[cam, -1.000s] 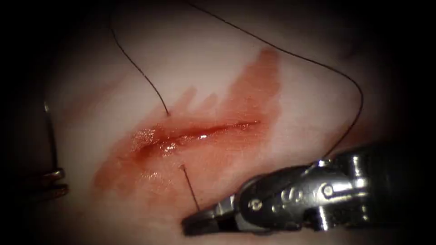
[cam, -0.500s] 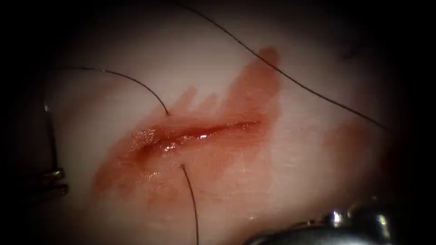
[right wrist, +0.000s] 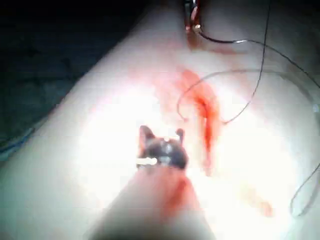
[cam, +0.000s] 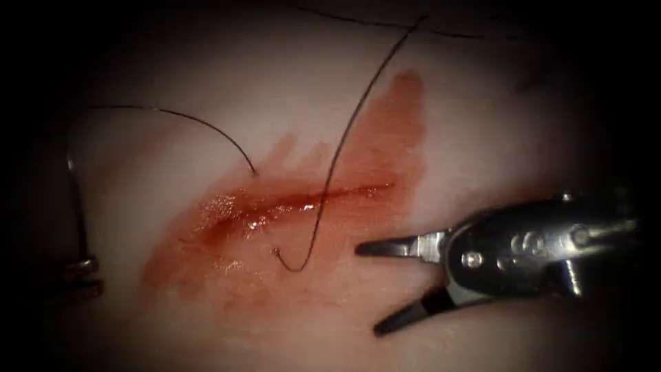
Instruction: Wound Closure
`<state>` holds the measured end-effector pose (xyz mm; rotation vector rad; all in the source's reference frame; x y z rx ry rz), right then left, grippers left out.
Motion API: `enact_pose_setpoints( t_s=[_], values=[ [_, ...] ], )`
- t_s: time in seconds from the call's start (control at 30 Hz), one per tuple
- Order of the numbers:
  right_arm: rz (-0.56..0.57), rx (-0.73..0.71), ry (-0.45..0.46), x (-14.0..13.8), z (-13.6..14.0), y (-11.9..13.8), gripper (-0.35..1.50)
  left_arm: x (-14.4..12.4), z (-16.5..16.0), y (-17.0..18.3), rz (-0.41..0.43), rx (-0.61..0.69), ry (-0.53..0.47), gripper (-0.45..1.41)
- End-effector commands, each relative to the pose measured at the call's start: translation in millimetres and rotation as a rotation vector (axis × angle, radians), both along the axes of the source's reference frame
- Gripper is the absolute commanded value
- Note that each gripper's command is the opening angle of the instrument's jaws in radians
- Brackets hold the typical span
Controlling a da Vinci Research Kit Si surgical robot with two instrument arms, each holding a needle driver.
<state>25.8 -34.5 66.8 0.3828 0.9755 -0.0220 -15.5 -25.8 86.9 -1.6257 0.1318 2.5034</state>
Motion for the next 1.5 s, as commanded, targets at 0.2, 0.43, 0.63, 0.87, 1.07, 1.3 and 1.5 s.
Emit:
enact_pose_setpoints(
  t_s=[0.2,0.43,0.63,0.87,1.07,1.3,1.5],
  values=[
    [0.026,-0.018,-0.03,5.8,4.1,-1.3,1.13,-0.6,0.6,-0.5,0.001,0.002,-0.002,-0.45],
    [0.046,-0.007,-0.039,7.8,5.2,-1.2,0.22,-0.6,0.6,-0.6,0.001,0.002,-0.001,-0.45],
    [0.022,0.009,-0.026,6.4,4.6,-1.2,-0.35,-0.6,0.6,-0.6,0.001,0.002,-0.001,-0.45],
    [-0.033,0.068,-0.008,4.8,0.5,-1.3,-0.35,-0.7,0.6,-0.6,0.0,0.002,-0.001,-0.45],
    [-0.121,0.119,0.031,4.0,-3.7,-3.9,-0.35,-0.7,0.6,-0.6,0.003,0.003,-0.003,-0.45],
    [-0.246,0.167,0.081,4.7,-7.0,-5.8,-0.35,-0.6,0.6,-0.6,0.003,0.003,-0.003,-0.45],
    [-0.314,0.183,0.086,4.7,-8.2,-7.1,-0.35,-0.6,0.6,-0.6,0.003,0.003,-0.003,-0.45]
  ],
)
